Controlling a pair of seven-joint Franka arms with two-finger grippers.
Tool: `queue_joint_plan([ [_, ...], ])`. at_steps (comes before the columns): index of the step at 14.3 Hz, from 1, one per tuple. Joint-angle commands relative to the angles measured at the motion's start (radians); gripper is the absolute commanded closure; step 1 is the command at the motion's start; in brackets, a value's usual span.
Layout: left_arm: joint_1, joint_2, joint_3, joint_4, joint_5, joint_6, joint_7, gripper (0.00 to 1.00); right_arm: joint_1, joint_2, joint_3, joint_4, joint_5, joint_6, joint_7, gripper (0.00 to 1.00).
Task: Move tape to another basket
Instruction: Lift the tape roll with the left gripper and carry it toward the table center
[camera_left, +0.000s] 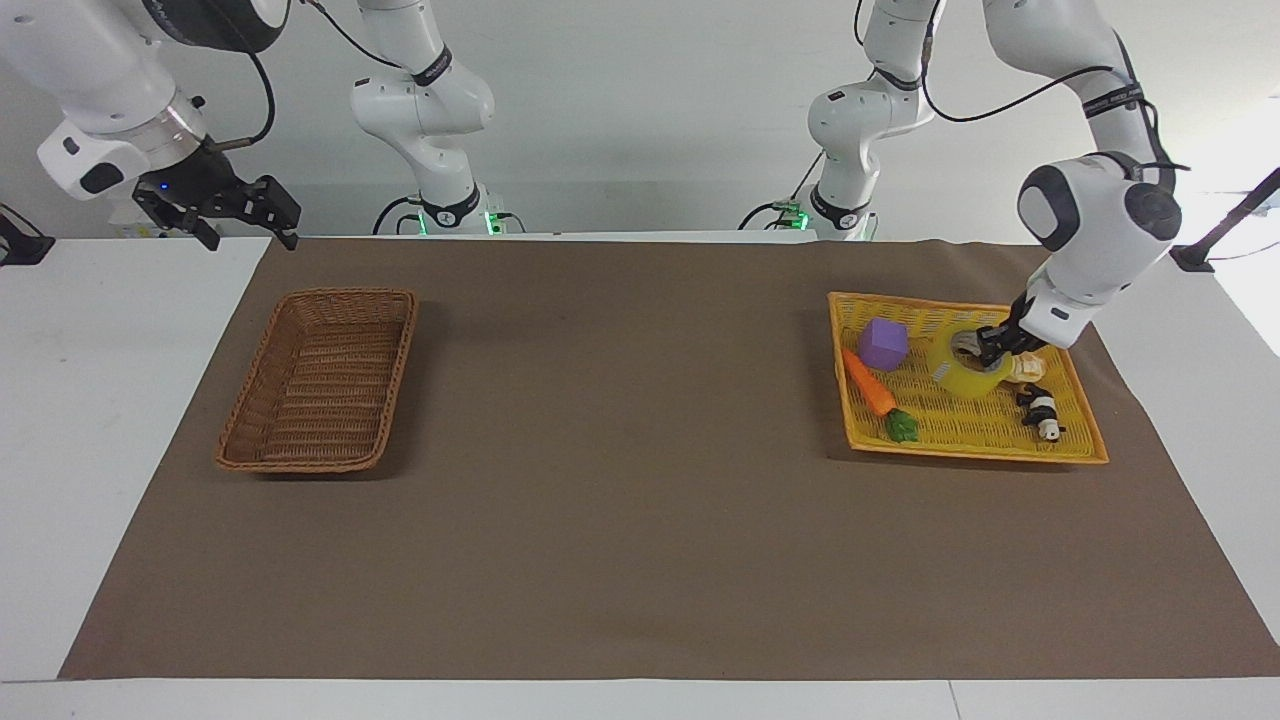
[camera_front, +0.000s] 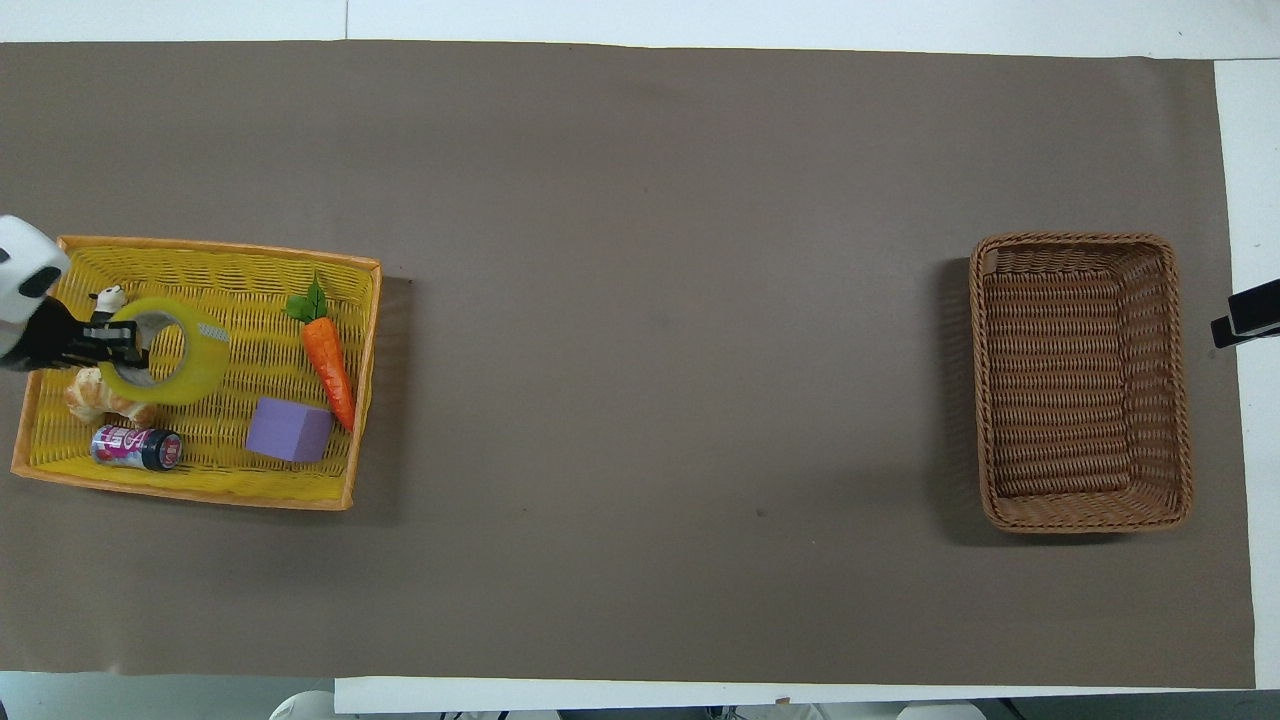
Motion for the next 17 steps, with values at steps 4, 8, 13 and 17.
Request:
queue_joint_plan([
  [4,-0.294,0.031,-0.002,0.161,-0.057,-0.118,-0.341,1.00,0.001,-0.018,0.002,-0.016,0.005,0.008,0.010,0.00],
  [8,-0.499,0.020,-0.002,0.141,-0.102,-0.018,-0.575,1.00,0.001,-0.018,0.002,-0.016,0.005,0.006,0.010,0.00],
  [13,-0.567,0.020,-0.004,0.141,-0.110,0.028,-0.640,1.00,0.001,-0.018,0.002,-0.016,0.005,0.008,0.010,0.00],
  [17,-0.639,0.010,-0.004,0.139,-0.111,0.002,-0.641,1.00,0.010,-0.018,0.005,-0.021,0.046,0.008,-0.019,0.00],
])
